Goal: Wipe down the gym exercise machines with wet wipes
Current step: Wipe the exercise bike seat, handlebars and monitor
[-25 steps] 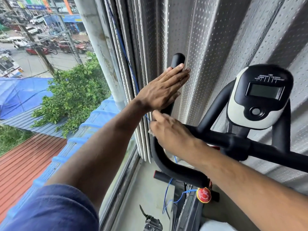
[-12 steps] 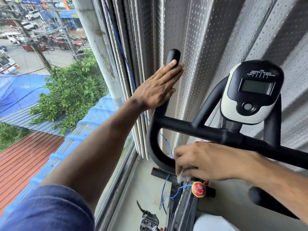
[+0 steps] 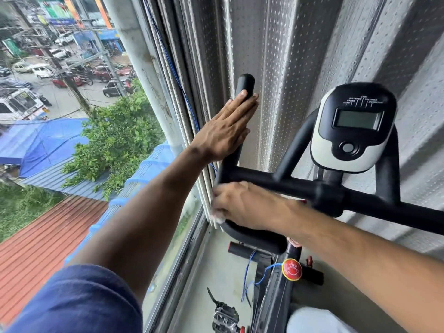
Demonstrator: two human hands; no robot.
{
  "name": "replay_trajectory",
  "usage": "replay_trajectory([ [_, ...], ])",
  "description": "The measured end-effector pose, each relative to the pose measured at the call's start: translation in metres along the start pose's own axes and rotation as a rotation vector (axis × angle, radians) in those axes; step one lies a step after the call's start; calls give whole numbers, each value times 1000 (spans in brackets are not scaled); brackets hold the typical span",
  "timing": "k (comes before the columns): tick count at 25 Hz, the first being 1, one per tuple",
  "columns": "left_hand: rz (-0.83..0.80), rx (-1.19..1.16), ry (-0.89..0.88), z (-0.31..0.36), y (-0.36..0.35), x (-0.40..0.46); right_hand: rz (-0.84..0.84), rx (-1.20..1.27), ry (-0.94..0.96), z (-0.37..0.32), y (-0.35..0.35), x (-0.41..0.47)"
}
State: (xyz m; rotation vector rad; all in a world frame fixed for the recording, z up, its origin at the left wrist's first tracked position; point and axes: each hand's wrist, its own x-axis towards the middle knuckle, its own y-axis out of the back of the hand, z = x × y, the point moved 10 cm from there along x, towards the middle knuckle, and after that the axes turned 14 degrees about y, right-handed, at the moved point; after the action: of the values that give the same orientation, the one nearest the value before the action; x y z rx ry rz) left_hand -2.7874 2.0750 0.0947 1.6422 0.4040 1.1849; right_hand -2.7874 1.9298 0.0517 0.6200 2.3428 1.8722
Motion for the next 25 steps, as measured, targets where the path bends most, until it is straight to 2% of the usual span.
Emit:
replay_trajectory([
  [2, -10, -13, 19, -1, -4, -4, -209, 144, 42, -13, -13, -32],
  [4, -20, -20, 20, -2, -7, -7, -277, 259, -38, 0, -9, -63],
  [6, -22, -30, 26, -2, -7, -7, -112, 294, -138, 22, 5, -69],
  [8, -22, -33, 29, -3, -7, -8, 165, 99, -218, 37, 14, -58],
  [10, -24, -36, 25, -2, -6, -8, 309, -85, -300, 35, 7, -41],
  [12, -24, -35, 22, -1, -5, -9, 400, -26, -341, 38, 3, -32],
  [14, -32, -32, 32, -1, -5, -9, 448, 201, -300, 46, 2, -32],
  [16, -34, -34, 30, -2, -6, -10, 305, 330, -243, 42, -3, -38],
  [21, -17, 6, 46, -1, -4, -12, -252, 467, -237, 29, -3, -82],
  [23, -31, 24, 54, 1, -6, -16, -342, 469, -295, 32, 7, -107],
  [25, -41, 26, 68, 2, -7, -20, -281, 493, -373, 32, 10, -125],
])
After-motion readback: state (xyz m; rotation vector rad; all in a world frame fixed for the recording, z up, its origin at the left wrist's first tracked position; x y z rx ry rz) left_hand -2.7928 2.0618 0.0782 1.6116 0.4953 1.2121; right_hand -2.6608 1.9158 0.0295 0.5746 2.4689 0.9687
